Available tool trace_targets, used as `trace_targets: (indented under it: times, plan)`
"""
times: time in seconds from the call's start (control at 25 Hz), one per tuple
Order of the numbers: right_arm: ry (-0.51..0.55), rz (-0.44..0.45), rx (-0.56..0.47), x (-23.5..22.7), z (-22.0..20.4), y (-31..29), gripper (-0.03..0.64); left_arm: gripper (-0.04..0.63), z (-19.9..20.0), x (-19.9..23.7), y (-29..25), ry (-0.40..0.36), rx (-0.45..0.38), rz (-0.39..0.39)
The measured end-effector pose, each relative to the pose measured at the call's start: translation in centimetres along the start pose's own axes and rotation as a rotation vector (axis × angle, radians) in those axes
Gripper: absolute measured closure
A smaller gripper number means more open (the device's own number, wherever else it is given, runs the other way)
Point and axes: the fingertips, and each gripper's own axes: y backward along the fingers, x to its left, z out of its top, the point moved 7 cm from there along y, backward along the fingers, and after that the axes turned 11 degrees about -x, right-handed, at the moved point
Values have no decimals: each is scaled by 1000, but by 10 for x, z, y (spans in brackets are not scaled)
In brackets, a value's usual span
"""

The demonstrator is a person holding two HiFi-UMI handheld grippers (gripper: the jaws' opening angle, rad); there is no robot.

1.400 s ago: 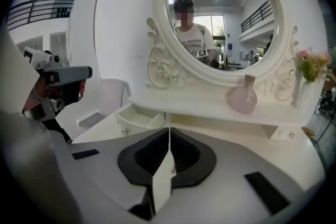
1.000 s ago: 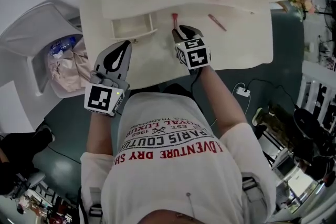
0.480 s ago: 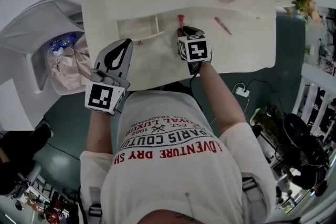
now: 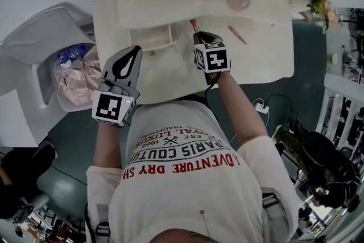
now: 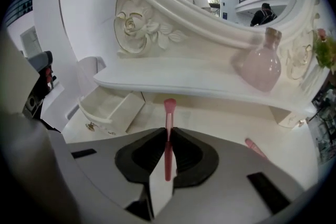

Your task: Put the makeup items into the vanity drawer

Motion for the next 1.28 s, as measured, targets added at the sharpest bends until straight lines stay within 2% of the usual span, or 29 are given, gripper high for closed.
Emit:
trace_targets:
  times: [0.24,0.44,0.56,0.76,0.92,1.16,1.28]
  plan:
    - [30,47,-82,19,27,29,574,589,17,-3,14,-21,-32,31]
    - [99,144,-119,49,50,37,574,589,25,-5,29,-35,-39,65]
    - [161,212,-123,69,63,30,574,589,25,-3,41,-31,-42,114]
    - [242,329,-91,100,70,12,574,589,26,2,57,-19,-41,202]
    - [317,442,-22,122,65,-4,574,589,20,5,68,2,-14,276]
    - [413,536,56,135,60,-20,574,589,13,0,67,29,0,324]
    - [451,552,87,137,60,-29,574,589,9,-1,66,35,10,339]
